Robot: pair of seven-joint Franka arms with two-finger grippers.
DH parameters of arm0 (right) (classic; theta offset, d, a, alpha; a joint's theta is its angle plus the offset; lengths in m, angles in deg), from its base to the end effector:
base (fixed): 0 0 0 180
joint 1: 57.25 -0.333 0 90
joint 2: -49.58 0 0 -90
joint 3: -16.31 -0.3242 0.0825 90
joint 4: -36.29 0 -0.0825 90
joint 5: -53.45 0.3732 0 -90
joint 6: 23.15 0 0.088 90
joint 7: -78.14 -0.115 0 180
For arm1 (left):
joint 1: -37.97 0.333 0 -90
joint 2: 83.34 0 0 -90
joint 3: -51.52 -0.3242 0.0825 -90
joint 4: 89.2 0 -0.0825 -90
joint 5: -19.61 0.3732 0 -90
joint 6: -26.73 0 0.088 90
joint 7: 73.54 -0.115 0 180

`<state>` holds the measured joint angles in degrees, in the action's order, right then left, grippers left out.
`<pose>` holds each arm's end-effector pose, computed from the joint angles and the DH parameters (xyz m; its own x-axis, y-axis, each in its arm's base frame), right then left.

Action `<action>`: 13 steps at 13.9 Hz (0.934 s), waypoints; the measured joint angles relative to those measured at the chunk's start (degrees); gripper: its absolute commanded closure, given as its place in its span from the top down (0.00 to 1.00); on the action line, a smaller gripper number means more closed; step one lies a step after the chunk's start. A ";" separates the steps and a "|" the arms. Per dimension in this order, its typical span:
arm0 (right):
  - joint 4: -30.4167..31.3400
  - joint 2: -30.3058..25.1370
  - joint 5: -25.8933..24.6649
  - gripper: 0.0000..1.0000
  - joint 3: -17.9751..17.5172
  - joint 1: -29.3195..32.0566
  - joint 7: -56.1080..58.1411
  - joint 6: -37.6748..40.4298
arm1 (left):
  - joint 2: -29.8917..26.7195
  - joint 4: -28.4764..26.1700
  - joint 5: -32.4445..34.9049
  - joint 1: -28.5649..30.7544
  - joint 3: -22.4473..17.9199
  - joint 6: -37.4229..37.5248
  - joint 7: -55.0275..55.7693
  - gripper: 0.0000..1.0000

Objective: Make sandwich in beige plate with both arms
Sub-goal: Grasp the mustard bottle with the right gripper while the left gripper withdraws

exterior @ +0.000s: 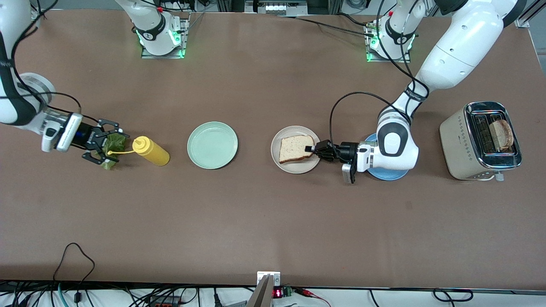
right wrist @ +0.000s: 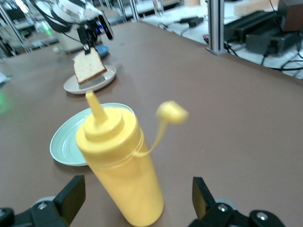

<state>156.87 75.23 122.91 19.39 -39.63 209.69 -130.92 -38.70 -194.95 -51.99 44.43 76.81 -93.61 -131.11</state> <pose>0.5254 -0.1158 0.2087 0.3258 0.3828 0.8645 0.9227 -0.3280 -0.2025 0.5680 -0.2360 0.1522 0.9776 -0.1928 0.0846 -0.1374 -0.2800 0.9501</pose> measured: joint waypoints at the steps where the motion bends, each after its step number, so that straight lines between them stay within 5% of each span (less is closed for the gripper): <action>1: -0.06 2.29 1.62 1.00 0.00 0.24 2.87 1.23 | 0.33 -0.22 -0.16 -0.12 0.00 -0.11 -0.16 0.02; 2: -0.23 4.48 3.10 1.00 0.00 0.43 5.39 2.54 | 0.66 -0.37 -0.24 -0.24 0.00 -0.20 -0.25 0.16; 4: -0.70 8.00 5.70 1.00 -0.01 0.54 9.07 4.73 | 1.25 -0.38 -0.25 -0.43 0.00 -0.32 -0.35 1.00; 9: -3.94 13.29 7.93 1.00 -0.84 0.40 13.62 8.36 | 0.79 0.37 0.52 -0.35 -0.21 -0.64 -0.84 1.00; 13: -5.32 14.62 8.73 1.00 -1.63 -0.55 14.66 9.40 | -2.94 1.37 11.95 0.49 -0.37 -0.69 4.66 1.00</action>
<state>151.56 89.84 131.64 17.76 -40.19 224.36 -121.52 -41.65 -193.58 -40.04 44.91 76.44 -94.29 -126.46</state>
